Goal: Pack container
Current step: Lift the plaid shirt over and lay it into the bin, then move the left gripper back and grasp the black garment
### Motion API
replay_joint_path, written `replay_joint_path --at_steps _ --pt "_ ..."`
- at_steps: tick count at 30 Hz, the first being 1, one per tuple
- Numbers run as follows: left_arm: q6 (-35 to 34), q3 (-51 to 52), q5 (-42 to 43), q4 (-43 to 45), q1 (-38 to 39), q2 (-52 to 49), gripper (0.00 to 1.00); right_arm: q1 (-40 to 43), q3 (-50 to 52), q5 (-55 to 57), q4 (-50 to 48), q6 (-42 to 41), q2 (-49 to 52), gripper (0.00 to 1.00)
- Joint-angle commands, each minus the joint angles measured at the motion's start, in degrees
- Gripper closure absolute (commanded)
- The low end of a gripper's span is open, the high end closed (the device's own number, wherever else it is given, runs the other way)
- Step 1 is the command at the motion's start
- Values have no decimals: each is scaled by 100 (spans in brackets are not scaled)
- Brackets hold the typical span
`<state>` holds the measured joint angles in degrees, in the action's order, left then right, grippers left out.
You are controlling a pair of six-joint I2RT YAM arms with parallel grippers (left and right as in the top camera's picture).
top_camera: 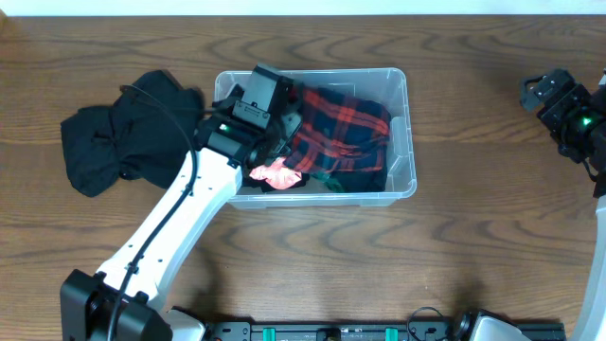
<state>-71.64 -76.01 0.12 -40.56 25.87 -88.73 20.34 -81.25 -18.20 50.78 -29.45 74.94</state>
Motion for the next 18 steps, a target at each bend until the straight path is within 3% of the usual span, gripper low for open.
replay_joint_path --at_steps 1,6,9,10,11,14,18 --pt "675 -72 -422 -232 -249 44 16 48 -4 -2 4 39 -4 1" --pt "1532 -72 -378 -616 -678 195 16 48 -4 -2 4 39 -4 1" --pt "2157 -72 -170 -262 -804 315 18 48 -4 -2 4 39 -4 1" --pt "2542 -72 -101 -70 -800 313 21 48 -4 -2 4 39 -4 1" --pt "2914 -72 -57 96 -774 308 33 48 -4 -2 4 39 -4 1" --pt "3748 -72 -81 334 -658 146 56 48 -4 -2 4 39 -4 1" --pt "4319 -72 -125 356 -601 -350 71 48 -4 -2 4 39 -4 1"
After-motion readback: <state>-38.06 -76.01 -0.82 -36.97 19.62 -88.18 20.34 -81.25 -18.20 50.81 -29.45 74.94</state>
